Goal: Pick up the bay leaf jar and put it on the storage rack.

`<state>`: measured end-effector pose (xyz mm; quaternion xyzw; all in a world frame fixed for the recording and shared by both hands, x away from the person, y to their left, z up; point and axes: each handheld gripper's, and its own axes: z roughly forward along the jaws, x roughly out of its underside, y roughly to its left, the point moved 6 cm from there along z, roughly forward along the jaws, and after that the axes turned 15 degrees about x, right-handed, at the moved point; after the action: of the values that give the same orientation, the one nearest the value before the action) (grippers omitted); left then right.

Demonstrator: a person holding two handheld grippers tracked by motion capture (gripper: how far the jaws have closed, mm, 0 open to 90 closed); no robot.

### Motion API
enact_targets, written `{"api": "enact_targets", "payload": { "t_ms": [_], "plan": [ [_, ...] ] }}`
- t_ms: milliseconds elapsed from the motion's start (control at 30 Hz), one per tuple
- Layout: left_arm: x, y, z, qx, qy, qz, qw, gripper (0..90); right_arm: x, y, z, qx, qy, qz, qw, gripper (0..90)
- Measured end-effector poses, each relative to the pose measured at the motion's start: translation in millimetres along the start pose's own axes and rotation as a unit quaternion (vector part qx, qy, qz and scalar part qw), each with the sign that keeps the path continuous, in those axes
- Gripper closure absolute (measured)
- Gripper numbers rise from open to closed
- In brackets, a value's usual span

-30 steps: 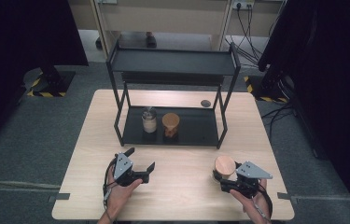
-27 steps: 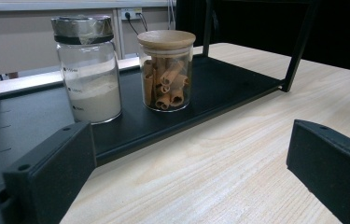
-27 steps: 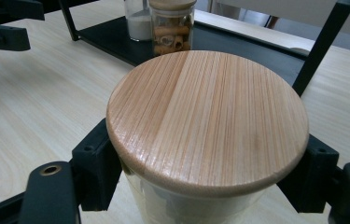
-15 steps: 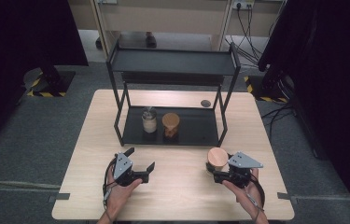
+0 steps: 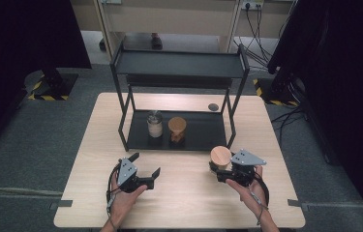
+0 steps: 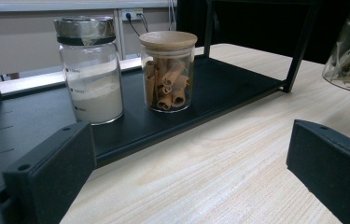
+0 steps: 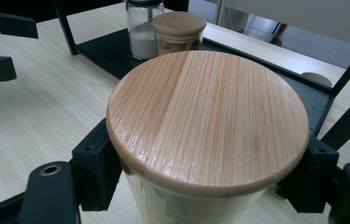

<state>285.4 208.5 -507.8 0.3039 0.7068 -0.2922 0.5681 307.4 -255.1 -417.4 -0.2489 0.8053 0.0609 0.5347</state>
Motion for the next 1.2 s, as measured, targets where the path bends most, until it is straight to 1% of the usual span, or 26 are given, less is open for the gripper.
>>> {"api": "enact_targets", "payload": {
  "t_ms": [200, 467, 733, 1200],
  "plan": [
    [0.3, 0.0, 0.3, 0.000, 0.000, -0.001, 1.0000, 0.9, -4.8, -1.8, 5.0, 0.000, -0.003, 0.002, 1.0000, 26.1],
    [0.0, 0.2, -0.1, 0.000, 0.000, 0.000, 1.0000, 0.9, -12.4, 0.6, 13.4, -0.003, -0.004, -0.002, 1.0000, 26.1],
    [0.0, 0.6, -0.4, -0.001, -0.001, -0.001, 1.0000, 0.9, -20.4, 2.5, 25.4, -0.002, 0.000, -0.008, 1.0000, 26.1],
    [-0.2, 0.9, -0.6, 0.000, -0.002, 0.000, 1.0000, 0.9, -31.9, 4.8, 44.0, 0.000, 0.004, -0.010, 0.9999, 26.1]
  ]
}}
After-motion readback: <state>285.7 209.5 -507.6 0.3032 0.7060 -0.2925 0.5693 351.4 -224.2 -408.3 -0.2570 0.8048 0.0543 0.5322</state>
